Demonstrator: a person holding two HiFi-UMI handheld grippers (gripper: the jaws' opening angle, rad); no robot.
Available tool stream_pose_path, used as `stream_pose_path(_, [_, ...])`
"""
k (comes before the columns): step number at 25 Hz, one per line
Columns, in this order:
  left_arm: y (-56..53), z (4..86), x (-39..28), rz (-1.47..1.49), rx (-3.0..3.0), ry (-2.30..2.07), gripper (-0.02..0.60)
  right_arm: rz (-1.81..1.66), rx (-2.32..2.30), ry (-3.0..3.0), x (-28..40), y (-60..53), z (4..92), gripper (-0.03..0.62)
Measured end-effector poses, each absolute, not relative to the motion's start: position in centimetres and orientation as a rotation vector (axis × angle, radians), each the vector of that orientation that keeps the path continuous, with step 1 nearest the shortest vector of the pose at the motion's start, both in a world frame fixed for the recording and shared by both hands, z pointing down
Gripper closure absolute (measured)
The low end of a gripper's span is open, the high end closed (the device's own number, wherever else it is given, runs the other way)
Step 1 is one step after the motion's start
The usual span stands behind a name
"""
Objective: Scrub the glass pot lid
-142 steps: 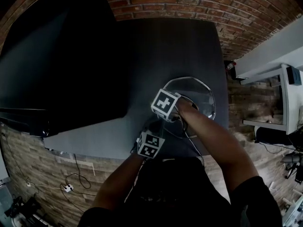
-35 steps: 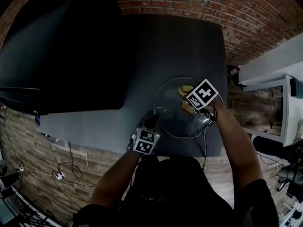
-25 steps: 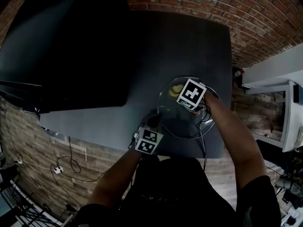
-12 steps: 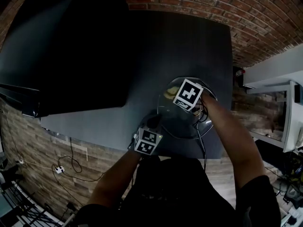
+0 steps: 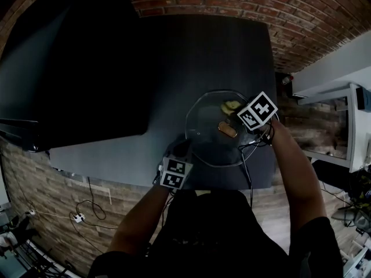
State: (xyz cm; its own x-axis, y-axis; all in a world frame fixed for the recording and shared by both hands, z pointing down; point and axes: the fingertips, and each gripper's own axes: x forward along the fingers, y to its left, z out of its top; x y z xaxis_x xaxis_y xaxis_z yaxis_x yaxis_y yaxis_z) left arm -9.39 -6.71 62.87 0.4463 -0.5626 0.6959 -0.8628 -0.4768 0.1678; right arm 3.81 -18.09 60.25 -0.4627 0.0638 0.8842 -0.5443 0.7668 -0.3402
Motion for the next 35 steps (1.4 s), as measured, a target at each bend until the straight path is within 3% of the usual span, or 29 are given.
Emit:
stream_pose_path(15, [-6.7, 62.9, -9.5, 0.812, 2.193, -1.148, 0.549, 1.22, 0.889, -1.96, 14.7, -11.1, 61.6, 0.551])
stream_pose_path(23, [-6.9, 62.8, -9.5, 0.837, 2.208, -1.112, 0.549, 1.232, 1.08, -1.939, 14.4, -7.9, 61.6, 0.551])
stream_pose_path(35, [-7.0, 62.6, -9.3, 0.876, 2.273, -1.022, 0.549, 1.264, 1.162, -2.026, 8.6, -2.0, 60.5, 0.553])
